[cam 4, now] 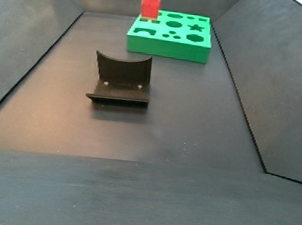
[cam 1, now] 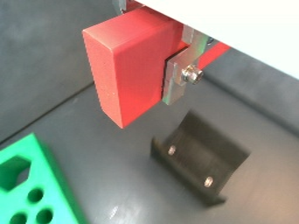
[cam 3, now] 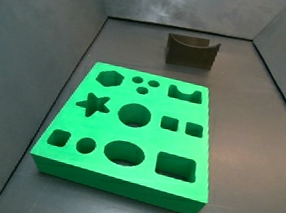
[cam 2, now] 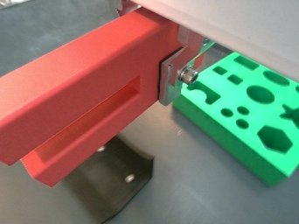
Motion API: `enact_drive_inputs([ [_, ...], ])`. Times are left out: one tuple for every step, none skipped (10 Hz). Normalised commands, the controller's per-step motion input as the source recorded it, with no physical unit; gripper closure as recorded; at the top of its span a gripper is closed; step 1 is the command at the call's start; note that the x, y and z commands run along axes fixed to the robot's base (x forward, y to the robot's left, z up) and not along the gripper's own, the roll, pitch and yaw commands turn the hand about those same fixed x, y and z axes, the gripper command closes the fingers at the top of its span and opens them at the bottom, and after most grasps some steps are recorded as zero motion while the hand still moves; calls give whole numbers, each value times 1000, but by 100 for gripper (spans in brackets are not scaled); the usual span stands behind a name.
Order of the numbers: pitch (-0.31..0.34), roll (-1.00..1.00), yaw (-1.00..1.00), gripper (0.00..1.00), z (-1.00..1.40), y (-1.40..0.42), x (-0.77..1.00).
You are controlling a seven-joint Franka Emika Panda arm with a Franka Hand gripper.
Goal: Pick up the double-square object. Move up. Rotate the double-square object. Place the double-square object on the fixture. Regrasp the double-square object. Move to above the board. Insert the double-square object.
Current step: Place the double-square object on the fixture.
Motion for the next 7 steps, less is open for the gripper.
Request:
enact_drive_inputs([
  [63, -1000, 23, 100, -351, -22, 776],
  [65, -1000, 20, 100, -223, -13, 709],
  [79, -1000, 14, 100, -85, 5, 537],
  [100, -1000, 6, 100, -41, 24, 381],
  [109, -1000, -2, 100, -35, 31, 283],
  [118, -1000, -13, 100, -26, 35, 191],
  [129, -1000, -24, 100, -18, 35, 99],
])
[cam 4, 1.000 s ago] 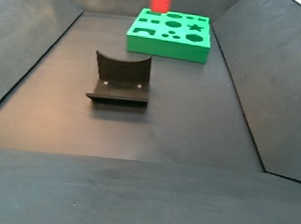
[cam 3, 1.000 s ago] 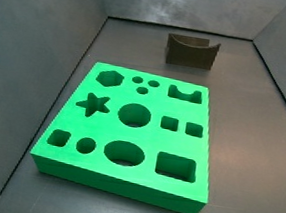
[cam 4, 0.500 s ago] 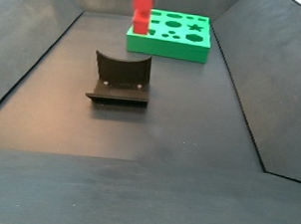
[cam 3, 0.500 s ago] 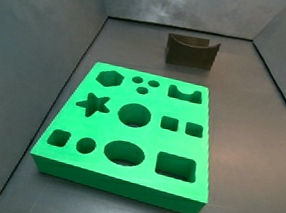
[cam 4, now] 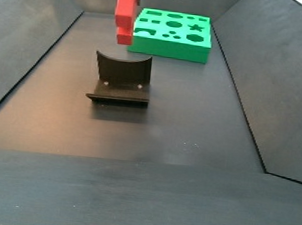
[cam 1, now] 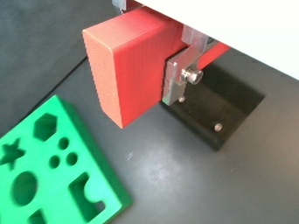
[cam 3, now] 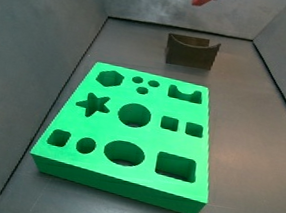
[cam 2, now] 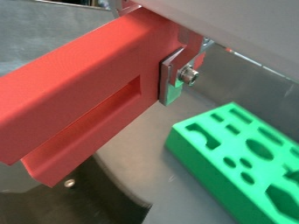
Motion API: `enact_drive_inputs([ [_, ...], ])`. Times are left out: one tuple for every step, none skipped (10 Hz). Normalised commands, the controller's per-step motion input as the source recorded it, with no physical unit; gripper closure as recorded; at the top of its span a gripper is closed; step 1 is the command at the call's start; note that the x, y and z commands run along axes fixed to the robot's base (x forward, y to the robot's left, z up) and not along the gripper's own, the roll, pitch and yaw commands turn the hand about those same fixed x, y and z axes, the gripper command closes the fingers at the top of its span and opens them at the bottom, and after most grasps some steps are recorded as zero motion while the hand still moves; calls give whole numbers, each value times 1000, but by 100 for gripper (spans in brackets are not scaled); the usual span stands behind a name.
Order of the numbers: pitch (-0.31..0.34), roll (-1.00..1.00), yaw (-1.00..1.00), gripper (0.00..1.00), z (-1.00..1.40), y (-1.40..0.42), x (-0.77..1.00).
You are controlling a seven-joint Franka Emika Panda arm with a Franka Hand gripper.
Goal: Pick up the double-square object. Move up. Rotate the double-square object. Place the double-square object on the fixture. Regrasp the double-square object. Move to above the board. Insert the double-square object.
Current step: Place the double-square object on the fixture.
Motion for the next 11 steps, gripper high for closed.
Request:
enact_drive_inputs([
  [128, -1000, -38, 100, -6, 40, 50],
  [128, -1000, -56, 100, -9, 35, 46],
  [143, -1000, -86, 100, -14, 40, 64],
  [161, -1000, -111, 100, -18, 44, 81],
  [178, -1000, -160, 100, -16, 45, 88],
  [164, -898, -171, 100, -15, 46, 84],
  [113, -657, -189, 100, -13, 45, 80],
  [76, -475, -196, 100, -16, 47, 76],
  [32, -254, -188, 100, -10, 38, 72],
  [7, -162, -300, 100, -1000, 23, 96],
  [-39, -121, -261, 100, -1000, 28, 99],
])
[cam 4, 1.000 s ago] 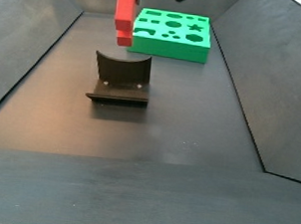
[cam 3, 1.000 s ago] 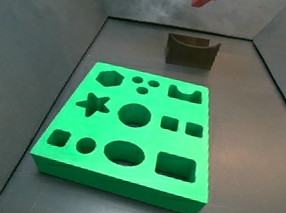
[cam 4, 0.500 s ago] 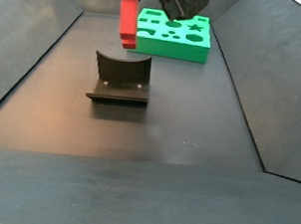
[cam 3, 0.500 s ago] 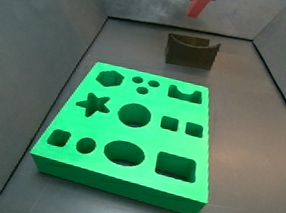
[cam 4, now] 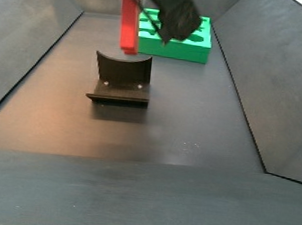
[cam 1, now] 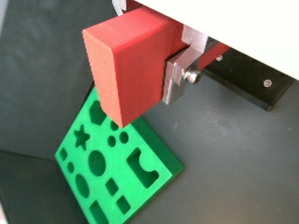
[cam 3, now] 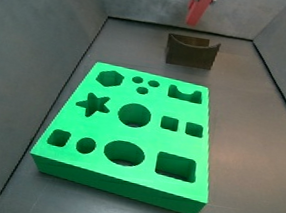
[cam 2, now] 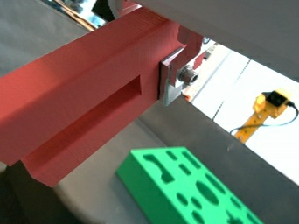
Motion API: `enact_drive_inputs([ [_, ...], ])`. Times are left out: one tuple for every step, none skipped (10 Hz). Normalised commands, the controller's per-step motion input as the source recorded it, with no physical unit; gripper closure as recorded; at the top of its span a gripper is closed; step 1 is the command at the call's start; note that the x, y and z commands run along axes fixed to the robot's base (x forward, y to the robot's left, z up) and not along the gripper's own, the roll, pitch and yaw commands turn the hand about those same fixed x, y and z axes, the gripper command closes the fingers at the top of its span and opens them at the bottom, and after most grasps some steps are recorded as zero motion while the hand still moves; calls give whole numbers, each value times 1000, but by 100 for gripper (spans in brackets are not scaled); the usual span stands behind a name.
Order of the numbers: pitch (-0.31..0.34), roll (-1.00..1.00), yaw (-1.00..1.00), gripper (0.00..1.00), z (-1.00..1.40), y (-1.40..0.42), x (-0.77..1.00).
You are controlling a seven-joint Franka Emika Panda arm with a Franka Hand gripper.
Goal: Pick up the double-square object. Move up. Rotate the double-square object. Place the double-square object on the fixture. Regrasp the double-square object. Move to above the board. Insert the double-square object.
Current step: Place the double-square object on the fixture, then regrasp the double-square object.
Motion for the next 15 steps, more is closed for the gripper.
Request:
enact_drive_inputs([
  [-67, -113, -228, 100, -1000, 31, 115],
  [-117, -101, -164, 100, -1000, 32, 122],
  [-141, -95, -135, 100, -1000, 31, 121],
  [-180, -83, -59, 100, -791, 20, 99],
  [-182, -77, -30, 100, -667, 15, 84],
  [-164, -64, 20, 100, -421, 9, 65],
  [-135, -69, 50, 100, -251, -15, 55],
  [-118, -72, 69, 100, -183, -41, 50],
  [0, 0, 0, 0, 0, 0, 0],
  [92, 19, -58, 0, 1000, 0, 0],
  [92, 25, -56, 0, 1000, 3, -2],
  [83, 35, -58, 0, 1000, 7, -12],
  [77, 35, -62, 0, 1000, 8, -14],
  [61, 33, -65, 0, 1000, 13, -19],
  [49, 33, -64, 0, 812, 14, -21],
])
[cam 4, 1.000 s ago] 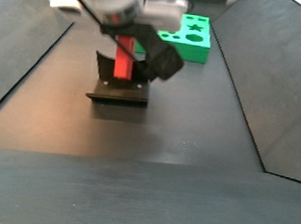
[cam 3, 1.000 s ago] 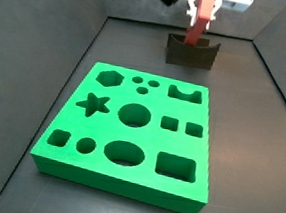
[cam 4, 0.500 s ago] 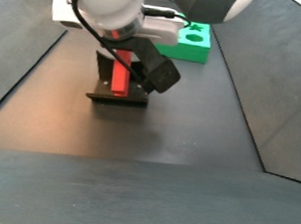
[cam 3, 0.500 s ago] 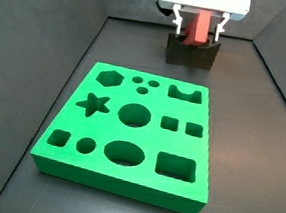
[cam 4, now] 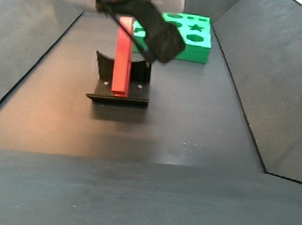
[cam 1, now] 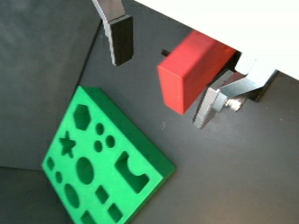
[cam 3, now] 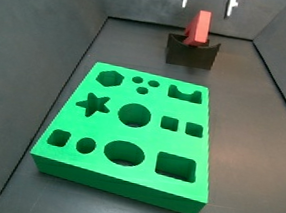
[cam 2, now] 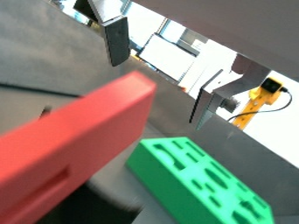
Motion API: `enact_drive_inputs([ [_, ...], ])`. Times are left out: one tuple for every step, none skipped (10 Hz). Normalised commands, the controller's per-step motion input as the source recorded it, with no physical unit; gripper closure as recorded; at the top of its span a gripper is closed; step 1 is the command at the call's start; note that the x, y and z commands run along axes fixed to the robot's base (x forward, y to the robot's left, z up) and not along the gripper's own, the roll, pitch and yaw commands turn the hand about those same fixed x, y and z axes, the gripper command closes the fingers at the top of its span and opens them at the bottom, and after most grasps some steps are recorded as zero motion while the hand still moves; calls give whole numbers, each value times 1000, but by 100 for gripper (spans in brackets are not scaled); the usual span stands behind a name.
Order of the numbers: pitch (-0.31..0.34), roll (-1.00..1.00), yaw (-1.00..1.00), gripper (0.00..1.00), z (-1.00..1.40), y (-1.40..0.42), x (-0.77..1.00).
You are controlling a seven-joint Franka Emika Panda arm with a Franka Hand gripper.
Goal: Pick up the double-square object. Move up. Rotate the double-square object. Place the double-square object on the fixture. Regrasp the double-square object. Move to above the board. Insert the double-square object.
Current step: Regrasp the double-square object.
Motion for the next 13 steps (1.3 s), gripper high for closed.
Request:
enact_drive_inputs([
  [38, 32, -59, 0, 620, 14, -17],
  [34, 29, -55, 0, 492, 15, -15],
  [32, 25, -45, 0, 230, 17, -12],
  [48, 1000, 58, 0, 773, -718, 153],
  [48, 1000, 58, 0, 722, -666, 133],
  [45, 1000, 57, 0, 640, -576, 87],
  [41, 1000, 56, 0, 389, -316, 11],
  [39, 1000, 56, 0, 173, -145, -16],
  [39, 1000, 56, 0, 40, -78, 1],
  [40, 1000, 56, 0, 37, -58, 3],
  [38, 1000, 56, 0, 36, -41, -11],
  [37, 1000, 56, 0, 24, -33, -15],
  [33, 1000, 56, 0, 14, -27, -14],
])
